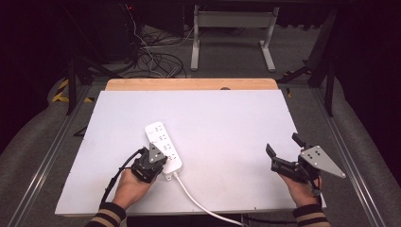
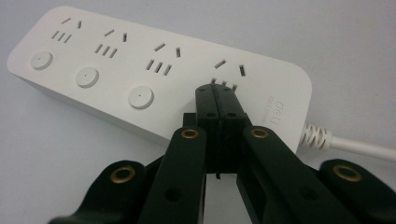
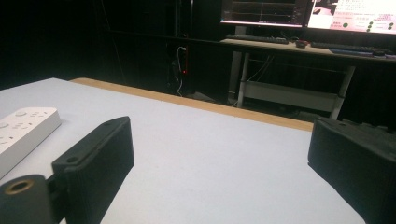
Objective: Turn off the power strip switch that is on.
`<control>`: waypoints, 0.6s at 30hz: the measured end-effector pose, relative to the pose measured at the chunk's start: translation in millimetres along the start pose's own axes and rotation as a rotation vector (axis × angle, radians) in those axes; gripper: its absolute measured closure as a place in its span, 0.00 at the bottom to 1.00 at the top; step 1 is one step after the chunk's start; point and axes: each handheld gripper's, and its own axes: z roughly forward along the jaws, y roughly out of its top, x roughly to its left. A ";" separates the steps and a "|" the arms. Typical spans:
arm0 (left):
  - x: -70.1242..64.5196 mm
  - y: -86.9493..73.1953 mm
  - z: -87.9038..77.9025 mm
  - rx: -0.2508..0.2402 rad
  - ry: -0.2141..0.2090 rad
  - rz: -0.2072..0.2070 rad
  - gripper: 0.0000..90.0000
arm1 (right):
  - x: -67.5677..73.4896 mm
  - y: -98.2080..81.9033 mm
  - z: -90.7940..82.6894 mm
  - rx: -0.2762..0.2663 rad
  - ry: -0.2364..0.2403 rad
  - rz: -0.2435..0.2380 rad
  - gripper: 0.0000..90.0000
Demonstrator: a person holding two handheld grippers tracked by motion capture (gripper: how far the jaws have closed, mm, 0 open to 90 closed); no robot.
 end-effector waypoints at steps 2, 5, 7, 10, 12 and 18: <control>-1.7 -0.3 0.2 -0.003 0.006 0.009 1.00 | -0.1 -0.1 0.2 -0.001 0.002 0.001 0.08; -1.4 -0.2 0.2 -0.002 0.004 0.009 1.00 | -0.2 -0.4 0.5 0.000 0.002 -0.001 0.08; -1.2 -0.2 0.3 -0.003 0.002 0.005 1.00 | 0.1 -0.2 0.3 0.000 0.003 0.000 0.08; -0.6 0.0 -0.1 0.002 0.000 0.002 1.00 | 0.1 -0.3 0.5 -0.002 0.001 -0.002 0.08; -0.4 -0.1 0.0 0.000 0.000 0.002 1.00 | 0.0 -0.8 0.9 0.004 0.000 -0.005 0.08; -0.2 0.0 0.1 -0.001 -0.002 0.003 1.00 | 0.0 -0.8 1.3 0.006 0.001 -0.005 0.08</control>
